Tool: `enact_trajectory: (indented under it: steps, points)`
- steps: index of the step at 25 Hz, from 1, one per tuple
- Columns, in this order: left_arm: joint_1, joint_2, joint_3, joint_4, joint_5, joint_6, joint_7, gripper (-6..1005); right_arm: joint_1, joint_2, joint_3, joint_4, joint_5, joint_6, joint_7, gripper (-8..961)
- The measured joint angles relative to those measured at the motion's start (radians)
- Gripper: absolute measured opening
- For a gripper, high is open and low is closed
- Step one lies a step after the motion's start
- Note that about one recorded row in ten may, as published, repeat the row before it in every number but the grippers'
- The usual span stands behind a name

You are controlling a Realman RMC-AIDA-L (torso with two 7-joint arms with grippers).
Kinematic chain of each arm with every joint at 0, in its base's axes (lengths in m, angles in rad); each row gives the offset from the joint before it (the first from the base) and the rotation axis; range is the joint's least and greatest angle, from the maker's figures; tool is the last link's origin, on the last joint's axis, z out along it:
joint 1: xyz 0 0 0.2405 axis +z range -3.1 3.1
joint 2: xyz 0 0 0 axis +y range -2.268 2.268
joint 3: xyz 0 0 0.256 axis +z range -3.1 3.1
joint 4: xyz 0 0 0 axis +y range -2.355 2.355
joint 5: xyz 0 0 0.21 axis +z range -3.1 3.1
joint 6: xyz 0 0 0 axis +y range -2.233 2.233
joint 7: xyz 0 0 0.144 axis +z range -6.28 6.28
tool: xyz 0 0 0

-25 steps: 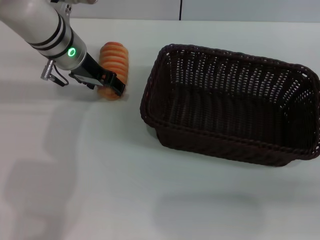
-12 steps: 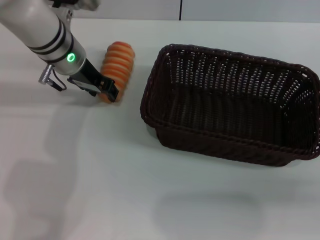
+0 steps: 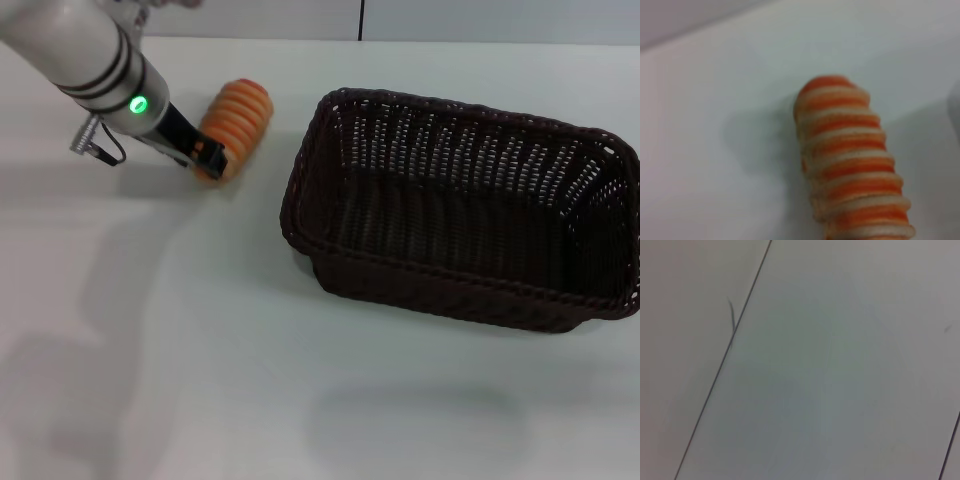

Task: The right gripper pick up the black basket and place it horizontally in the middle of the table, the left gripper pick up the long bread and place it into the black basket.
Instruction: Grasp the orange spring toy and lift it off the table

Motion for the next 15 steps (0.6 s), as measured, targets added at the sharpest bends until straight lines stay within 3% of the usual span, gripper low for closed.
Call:
enact_trajectory:
  steps: [3,4,9,11,15]
  points:
    - [0.019,-0.001,0.006,0.034,-0.001,-0.002,0.000,415,-0.004,0.000,0.000,0.004,0.000,0.001,0.000,573]
    - [0.113,0.000,0.014,0.191,-0.061,-0.003,0.000,408,-0.005,0.000,-0.001,0.006,0.000,0.001,0.000,573]
    - [0.142,0.001,0.016,0.236,-0.081,-0.003,0.002,374,-0.006,0.000,-0.006,0.012,0.000,0.002,0.000,573]
    - [0.247,0.002,0.026,0.385,-0.127,-0.005,0.007,361,-0.007,0.000,-0.008,0.015,0.000,0.002,0.000,573]
    - [0.277,0.002,0.036,0.429,-0.144,-0.008,0.008,334,-0.009,0.000,-0.013,0.022,0.000,0.002,0.000,573]
